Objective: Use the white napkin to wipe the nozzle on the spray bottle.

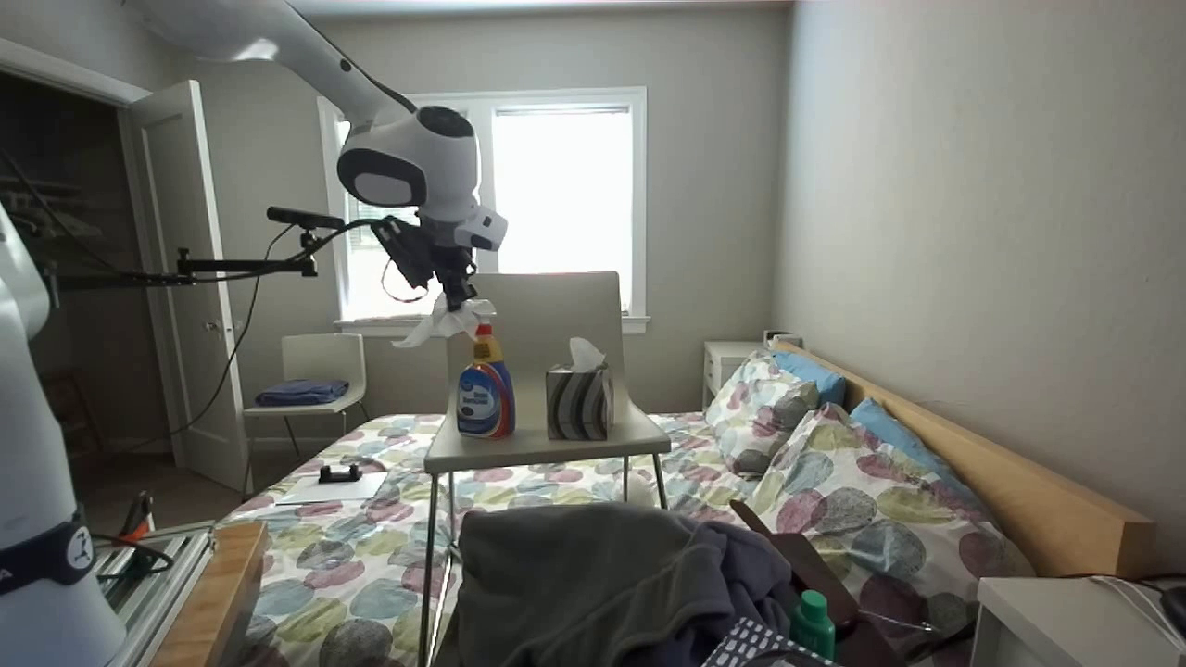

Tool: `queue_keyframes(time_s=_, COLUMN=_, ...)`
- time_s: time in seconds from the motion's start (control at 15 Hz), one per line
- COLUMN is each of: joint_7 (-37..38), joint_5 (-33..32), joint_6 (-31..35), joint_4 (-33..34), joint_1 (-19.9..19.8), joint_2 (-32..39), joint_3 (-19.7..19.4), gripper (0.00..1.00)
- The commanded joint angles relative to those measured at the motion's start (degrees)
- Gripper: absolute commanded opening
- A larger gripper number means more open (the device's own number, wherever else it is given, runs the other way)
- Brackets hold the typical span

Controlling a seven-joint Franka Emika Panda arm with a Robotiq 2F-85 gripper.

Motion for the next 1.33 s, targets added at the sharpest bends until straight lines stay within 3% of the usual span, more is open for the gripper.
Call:
queue_keyframes(time_s=0.0, joint_7=0.1, joint_5=0.3, joint_6=1.2, joint_4=0.8, joint_1=-0.5, joint_2=2.1, joint_3=0.0, gripper=0.01)
queue_keyframes(time_s=0.53, joint_7=2.2, joint_5=-0.8, joint_6=2.3, joint_4=-0.4, joint_1=-0.9, joint_2=1.3, joint_3=0.4, gripper=0.01)
queue_keyframes(time_s=0.87, joint_7=8.5, joint_5=-3.7, joint_6=6.3, joint_4=-2.5, joint_1=-1.8, joint_2=-2.1, joint_3=0.2, gripper=0.01)
queue_keyframes(time_s=1.27, joint_7=20.2, joint_5=-13.0, joint_6=9.1, joint_4=-5.0, joint_1=-3.5, joint_2=-5.9, joint_3=-0.1, gripper=0.01)
